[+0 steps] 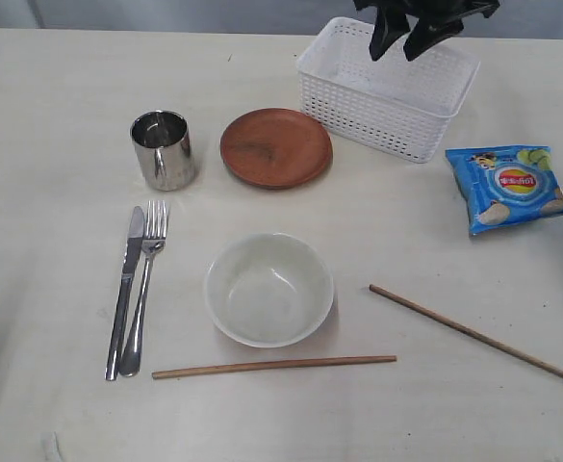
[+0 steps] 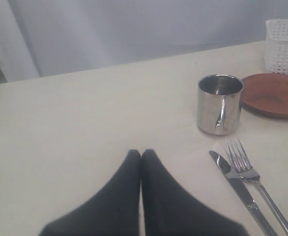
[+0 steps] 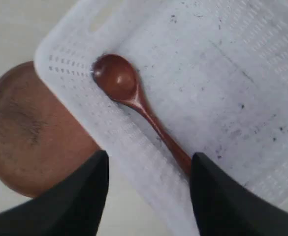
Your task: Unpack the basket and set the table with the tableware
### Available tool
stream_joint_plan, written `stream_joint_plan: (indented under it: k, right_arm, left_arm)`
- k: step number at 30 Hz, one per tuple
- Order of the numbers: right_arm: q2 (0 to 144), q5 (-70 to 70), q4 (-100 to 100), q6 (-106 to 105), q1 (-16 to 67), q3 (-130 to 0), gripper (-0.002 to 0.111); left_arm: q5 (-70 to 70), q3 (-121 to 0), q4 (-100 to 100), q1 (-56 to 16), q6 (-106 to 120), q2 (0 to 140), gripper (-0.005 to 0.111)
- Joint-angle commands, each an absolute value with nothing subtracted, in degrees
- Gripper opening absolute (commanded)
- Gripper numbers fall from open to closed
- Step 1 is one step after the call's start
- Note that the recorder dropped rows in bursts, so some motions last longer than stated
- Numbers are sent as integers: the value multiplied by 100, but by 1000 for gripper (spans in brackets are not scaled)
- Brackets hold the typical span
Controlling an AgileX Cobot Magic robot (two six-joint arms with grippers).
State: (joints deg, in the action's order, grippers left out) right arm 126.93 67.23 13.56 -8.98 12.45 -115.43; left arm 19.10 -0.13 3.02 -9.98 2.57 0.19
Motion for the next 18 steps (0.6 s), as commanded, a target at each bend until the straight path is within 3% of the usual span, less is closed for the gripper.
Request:
stream_joint_plan:
  k: [1, 6, 10, 18]
  right_arm:
    - [13354, 6996, 1232, -1396, 1272, -12346, 49]
    - [13998, 6996, 1189, -1516, 1274, -12937, 49]
    - [14201, 6996, 1189, -2829, 1288, -12937, 49]
    - [14463, 6996, 738, -3437, 1626, -12923, 49]
  left_arm:
    - [1885, 0, 294, -984, 255, 0, 0]
    - [1885, 0, 294, -984, 255, 0, 0]
    - [1885, 0, 294, -984, 255, 0, 0]
    - [1885, 0, 294, -984, 255, 0, 0]
